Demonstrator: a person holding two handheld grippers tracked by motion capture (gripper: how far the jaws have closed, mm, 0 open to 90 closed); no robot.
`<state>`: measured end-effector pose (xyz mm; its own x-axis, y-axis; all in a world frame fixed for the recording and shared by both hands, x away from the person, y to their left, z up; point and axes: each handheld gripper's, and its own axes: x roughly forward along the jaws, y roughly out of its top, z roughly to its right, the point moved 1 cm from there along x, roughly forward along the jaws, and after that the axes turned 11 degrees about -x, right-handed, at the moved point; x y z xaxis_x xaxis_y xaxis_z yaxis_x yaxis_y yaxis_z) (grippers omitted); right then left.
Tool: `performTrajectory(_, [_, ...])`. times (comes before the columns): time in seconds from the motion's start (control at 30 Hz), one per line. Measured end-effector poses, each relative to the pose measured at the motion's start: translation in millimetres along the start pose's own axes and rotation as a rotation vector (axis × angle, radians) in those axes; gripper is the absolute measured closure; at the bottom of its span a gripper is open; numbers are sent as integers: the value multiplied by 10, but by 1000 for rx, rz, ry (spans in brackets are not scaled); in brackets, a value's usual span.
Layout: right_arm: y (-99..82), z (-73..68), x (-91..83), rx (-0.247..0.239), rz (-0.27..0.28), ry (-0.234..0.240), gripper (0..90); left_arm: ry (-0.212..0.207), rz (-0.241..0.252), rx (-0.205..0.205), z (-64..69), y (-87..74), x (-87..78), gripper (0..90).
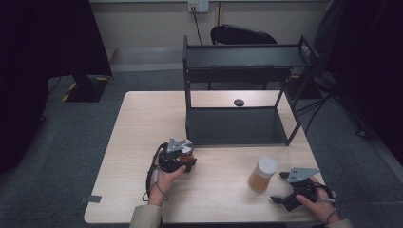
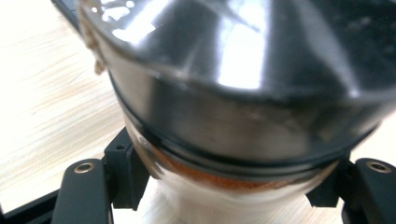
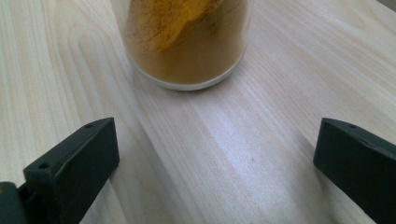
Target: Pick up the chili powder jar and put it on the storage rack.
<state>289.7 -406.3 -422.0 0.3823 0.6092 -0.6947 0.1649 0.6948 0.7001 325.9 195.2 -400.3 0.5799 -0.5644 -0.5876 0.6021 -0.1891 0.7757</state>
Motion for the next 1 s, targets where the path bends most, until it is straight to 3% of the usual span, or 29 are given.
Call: performTrajectory(1.0, [0,1,0,0,0,0,0,-93,-11,44,160,606,208,303])
